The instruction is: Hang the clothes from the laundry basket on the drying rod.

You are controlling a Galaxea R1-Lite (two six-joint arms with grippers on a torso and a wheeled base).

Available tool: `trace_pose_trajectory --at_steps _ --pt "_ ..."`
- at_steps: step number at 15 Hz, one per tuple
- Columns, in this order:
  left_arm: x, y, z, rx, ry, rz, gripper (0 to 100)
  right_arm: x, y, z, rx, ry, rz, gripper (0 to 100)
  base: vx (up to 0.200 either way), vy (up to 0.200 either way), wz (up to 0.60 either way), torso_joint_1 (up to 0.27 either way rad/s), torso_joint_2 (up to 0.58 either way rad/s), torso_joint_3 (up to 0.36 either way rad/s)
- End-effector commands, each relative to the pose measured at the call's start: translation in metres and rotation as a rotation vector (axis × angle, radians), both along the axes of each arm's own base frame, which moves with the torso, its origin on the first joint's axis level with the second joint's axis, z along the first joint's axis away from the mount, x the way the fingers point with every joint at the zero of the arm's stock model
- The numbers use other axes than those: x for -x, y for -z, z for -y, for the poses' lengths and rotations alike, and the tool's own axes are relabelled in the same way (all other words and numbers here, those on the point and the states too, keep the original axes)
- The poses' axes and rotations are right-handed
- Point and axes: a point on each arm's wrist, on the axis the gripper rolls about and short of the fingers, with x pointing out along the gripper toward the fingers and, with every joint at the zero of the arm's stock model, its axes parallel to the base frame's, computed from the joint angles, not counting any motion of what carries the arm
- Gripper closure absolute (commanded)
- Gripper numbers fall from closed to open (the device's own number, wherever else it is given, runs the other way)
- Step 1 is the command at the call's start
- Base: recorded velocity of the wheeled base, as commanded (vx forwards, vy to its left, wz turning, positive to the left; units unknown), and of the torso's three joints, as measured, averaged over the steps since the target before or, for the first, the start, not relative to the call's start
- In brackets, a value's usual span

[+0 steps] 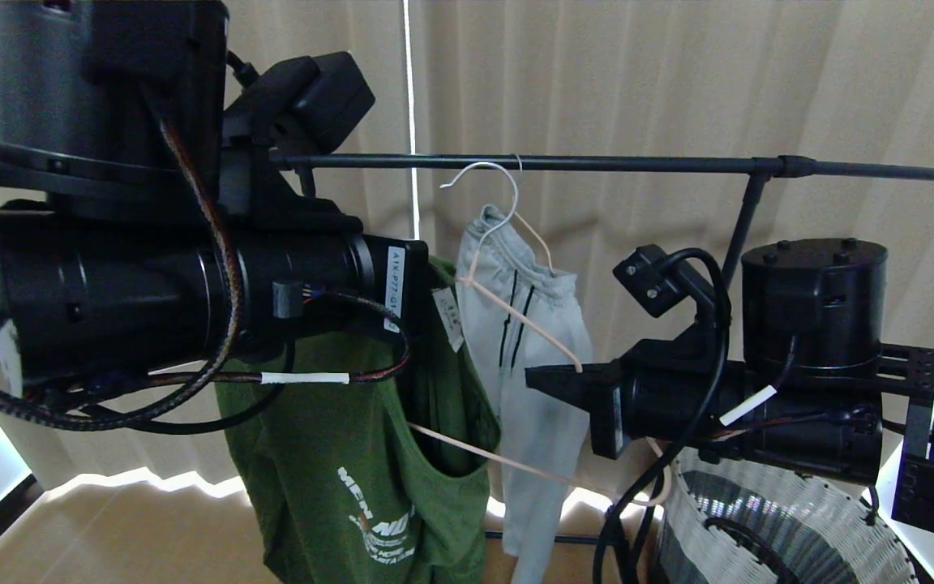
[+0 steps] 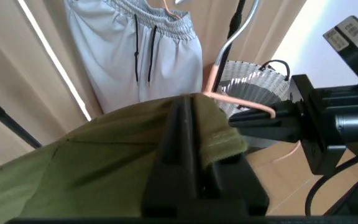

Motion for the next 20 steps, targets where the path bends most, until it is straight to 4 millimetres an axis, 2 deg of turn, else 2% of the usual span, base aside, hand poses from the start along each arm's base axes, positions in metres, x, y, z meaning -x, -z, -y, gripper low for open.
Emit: trace_pose_trajectory --at_steps 1,5,8,12,13,15,20 --pt "0.002 -0.001 -0.002 0.005 -0.001 0.003 0 0.001 -0.005 0.003 -0.010 0.006 0.013 100 0.000 0.000 0.00 0.000 0.00 0.000" --pt "0.012 0.000 -0.014 0.001 -0.006 0.006 0 -0.004 -0.010 0.015 -0.001 0.039 0.049 100 0.000 0.000 0.00 0.000 0.00 0.000" --pt "0.019 0.002 -0.026 0.001 -0.017 0.010 0 -0.001 -0.017 0.025 -0.009 0.058 0.074 100 0.000 0.000 0.00 0.000 0.00 0.000" --pt "0.027 0.008 -0.041 -0.109 0.004 0.088 0 0.006 -0.015 0.037 0.045 0.054 0.125 100 0.000 0.000 0.00 0.000 0.00 0.000" --pt "0.025 0.010 -0.051 -0.207 0.013 0.235 0 0.004 -0.012 0.049 0.111 0.065 0.177 100 0.000 0.000 0.00 0.000 0.00 0.000" --pt "0.020 0.015 -0.056 -0.318 0.027 0.382 0 0.006 -0.011 0.053 0.139 0.059 0.201 100 0.000 0.000 0.00 0.000 0.00 0.000" --pt "0.010 0.023 -0.058 -0.505 0.137 0.497 0 0.007 -0.013 0.054 0.154 0.044 0.229 100 0.000 0.000 0.00 0.000 0.00 0.000"
